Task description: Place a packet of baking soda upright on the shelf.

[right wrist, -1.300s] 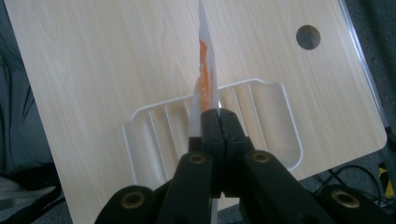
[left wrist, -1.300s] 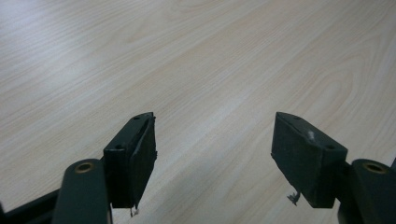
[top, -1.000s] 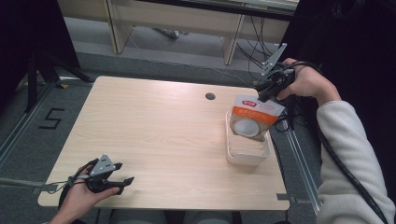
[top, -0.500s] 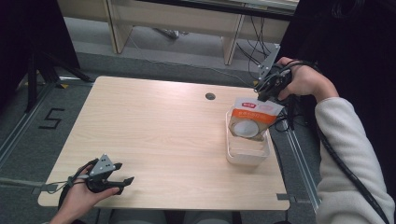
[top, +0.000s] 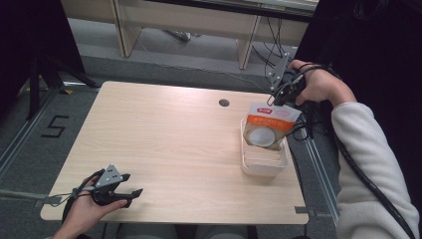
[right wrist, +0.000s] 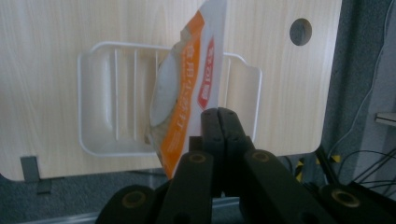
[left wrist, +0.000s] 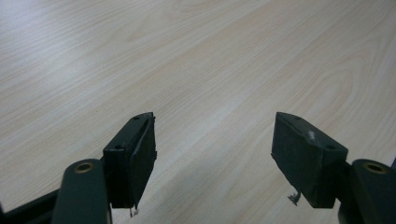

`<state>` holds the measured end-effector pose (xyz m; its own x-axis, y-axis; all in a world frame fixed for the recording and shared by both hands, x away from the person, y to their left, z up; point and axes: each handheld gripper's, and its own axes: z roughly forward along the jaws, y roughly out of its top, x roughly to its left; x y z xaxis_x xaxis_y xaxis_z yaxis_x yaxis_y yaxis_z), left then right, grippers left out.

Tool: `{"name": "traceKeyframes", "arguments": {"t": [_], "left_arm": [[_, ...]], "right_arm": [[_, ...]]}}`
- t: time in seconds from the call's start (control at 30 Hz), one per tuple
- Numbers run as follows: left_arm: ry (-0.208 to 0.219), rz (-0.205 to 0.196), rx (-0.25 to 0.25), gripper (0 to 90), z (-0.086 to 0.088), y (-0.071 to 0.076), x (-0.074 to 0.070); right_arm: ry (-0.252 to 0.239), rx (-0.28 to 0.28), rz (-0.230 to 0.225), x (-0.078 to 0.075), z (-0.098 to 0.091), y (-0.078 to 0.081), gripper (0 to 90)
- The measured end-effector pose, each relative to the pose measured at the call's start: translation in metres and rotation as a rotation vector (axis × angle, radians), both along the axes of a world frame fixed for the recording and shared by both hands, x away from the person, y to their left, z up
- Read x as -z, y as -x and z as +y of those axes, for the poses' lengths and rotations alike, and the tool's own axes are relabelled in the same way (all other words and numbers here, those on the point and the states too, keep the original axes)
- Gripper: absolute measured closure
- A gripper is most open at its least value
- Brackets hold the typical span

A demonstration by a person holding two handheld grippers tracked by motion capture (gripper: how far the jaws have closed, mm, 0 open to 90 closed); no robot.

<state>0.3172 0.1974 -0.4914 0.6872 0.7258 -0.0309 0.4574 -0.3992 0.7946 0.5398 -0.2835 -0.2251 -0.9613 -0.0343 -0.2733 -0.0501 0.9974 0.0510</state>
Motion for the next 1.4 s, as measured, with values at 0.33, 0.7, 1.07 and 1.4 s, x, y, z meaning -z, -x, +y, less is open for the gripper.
{"name": "traceKeyframes", "arguments": {"t": [0.33,0.7,1.07,1.4], "left_arm": [[-0.009,0.001,0.006,30.0,0.001,0.0,0.0],[-0.001,0.0,0.001,30.0,0.0,0.0,0.0],[-0.004,0.009,0.001,30.0,0.0,0.0,0.0],[0.01,0.016,-0.009,30.0,-0.002,0.0,0.0]], "right_arm": [[0.039,-0.03,-0.05,0.001,0.008,0.0,90.0],[0.076,-0.044,-0.029,0.01,0.007,-0.002,90.0],[0.145,-0.059,0.005,0.017,0.011,-0.004,90.0],[0.139,0.0,-0.021,0.004,0.001,0.0,90.0]]}}
